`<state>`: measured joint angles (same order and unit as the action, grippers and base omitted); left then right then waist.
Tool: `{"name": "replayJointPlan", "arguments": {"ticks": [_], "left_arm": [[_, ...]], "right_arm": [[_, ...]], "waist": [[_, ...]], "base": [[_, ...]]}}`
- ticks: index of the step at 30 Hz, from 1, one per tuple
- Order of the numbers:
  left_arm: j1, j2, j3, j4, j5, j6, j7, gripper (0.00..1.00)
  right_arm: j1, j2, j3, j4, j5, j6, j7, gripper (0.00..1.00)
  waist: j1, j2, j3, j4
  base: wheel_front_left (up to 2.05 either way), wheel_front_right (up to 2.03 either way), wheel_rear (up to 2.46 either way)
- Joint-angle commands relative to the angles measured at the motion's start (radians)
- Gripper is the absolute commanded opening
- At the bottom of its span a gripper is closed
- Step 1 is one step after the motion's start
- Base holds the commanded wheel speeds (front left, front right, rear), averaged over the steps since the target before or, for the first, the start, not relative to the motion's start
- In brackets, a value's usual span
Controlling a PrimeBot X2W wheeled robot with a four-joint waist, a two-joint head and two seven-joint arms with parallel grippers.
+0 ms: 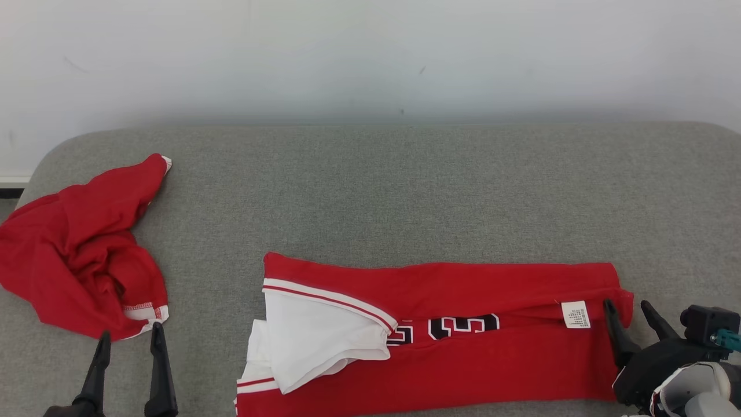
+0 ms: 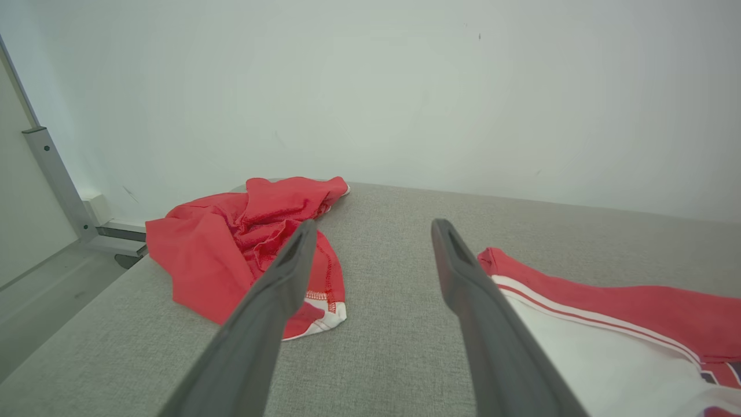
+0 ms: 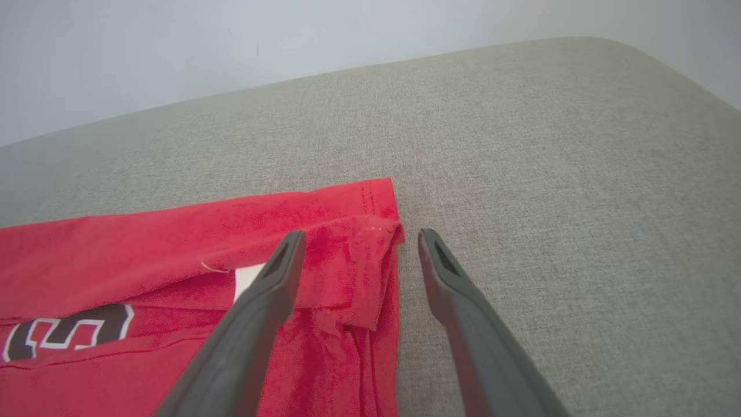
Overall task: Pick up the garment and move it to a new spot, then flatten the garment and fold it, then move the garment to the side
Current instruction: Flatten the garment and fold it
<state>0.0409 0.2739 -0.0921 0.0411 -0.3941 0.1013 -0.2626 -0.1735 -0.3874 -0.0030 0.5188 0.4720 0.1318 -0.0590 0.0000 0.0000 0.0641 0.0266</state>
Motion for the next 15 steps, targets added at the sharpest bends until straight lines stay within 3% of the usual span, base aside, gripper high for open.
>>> {"name": "replayJointPlan", "arguments": {"ticks": [1,11,12,15], "left_arm": [[0.015,-0.009,0.006,0.005,0.014,-0.007,-0.003,1.00],[0.003,-0.082,0.051,0.049,0.082,-0.083,-0.003,1.00],[0.000,-0.087,0.055,0.053,0.086,-0.088,-0.003,1.00],[-0.007,-0.101,0.070,0.060,0.104,-0.104,-0.003,1.00]], "right_arm": [[-0.009,0.007,-0.001,0.016,-0.011,-0.003,0.006,1.00],[-0.102,0.039,0.014,0.249,-0.013,-0.003,0.042,1.00],[-0.103,0.042,0.021,0.267,-0.008,-0.003,0.047,0.88],[-0.097,0.044,0.042,0.298,0.007,-0.003,0.042,0.07]], "waist": [[0.0000,0.0000,0.000,0.004],[0.0000,0.0000,0.009,0.030],[0.0000,0.0000,0.008,0.032],[0.0000,0.0000,0.007,0.035]], "base": [[0.00,0.00,0.00],[0.00,0.00,0.00],[0.00,0.00,0.00],[0.00,0.00,0.00]]}}
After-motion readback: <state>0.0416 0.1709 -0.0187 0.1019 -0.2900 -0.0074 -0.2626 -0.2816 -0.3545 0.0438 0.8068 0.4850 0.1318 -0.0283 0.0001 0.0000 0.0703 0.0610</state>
